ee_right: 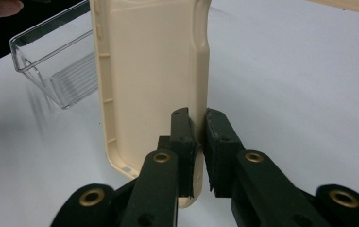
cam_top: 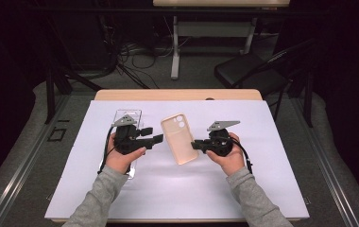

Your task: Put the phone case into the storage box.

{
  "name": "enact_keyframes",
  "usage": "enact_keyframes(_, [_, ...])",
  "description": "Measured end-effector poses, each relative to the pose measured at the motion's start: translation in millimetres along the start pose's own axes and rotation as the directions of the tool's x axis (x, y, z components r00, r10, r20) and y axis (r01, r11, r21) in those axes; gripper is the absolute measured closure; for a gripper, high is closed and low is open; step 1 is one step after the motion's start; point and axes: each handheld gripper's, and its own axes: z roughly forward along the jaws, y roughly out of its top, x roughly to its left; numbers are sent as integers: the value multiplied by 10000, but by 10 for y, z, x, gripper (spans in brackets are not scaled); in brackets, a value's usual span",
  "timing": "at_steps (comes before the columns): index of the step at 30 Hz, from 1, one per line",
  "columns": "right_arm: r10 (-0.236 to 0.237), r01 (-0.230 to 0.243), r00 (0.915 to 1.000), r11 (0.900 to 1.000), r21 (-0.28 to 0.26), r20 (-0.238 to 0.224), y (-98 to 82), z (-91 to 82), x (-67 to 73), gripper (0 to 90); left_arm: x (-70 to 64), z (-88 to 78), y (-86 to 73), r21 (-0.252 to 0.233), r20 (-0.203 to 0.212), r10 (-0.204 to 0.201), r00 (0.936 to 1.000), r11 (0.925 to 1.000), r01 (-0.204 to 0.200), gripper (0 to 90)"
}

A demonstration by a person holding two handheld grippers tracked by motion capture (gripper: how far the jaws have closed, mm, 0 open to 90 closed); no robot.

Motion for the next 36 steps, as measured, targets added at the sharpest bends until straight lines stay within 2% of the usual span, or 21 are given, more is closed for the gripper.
enact_keyframes(4, [32,-31,9999,10000,-32,107,-3,1,3,832,-17,-22,21,-68,-291,466,9985,9989,-468,382])
enact_keyframes(7, [45,-44,9998,10000,-62,175,-4,4,8,832,-17,-32,28,25,-645,506,9966,9987,-505,382])
enact_keyframes(10, [54,-51,9995,9999,-107,296,-4,9,24,832,-11,-39,29,24,-657,330,9973,9995,-329,382])
enact_keyframes(13, [8,-2,9991,9999,-133,422,-4,19,41,832,-18,-39,32,-12,-742,574,9956,9983,-577,382])
enact_keyframes(18, [101,-85,9976,9997,-229,689,-2,30,69,832,-30,-25,55,80,-1246,804,9889,9968,-800,362])
enact_keyframes(26, [453,-419,9943,9984,-372,965,-10,26,49,832,21,39,117,233,-949,957,9909,9953,-939,291])
enact_keyframes(29, [550,-500,9923,9976,-475,1110,-14,18,37,832,14,68,187,414,-1038,1208,9872,9923,-1170,266])
enact_keyframes(34, [649,-577,9897,9966,-594,1278,-15,3,26,832,3,118,297,530,-876,1330,9872,9903,-1287,256])
enact_keyframes(36, [654,-576,9880,9966,-590,1399,-16,-3,25,832,-10,137,339,551,-929,1407,9857,9892,-1360,256])
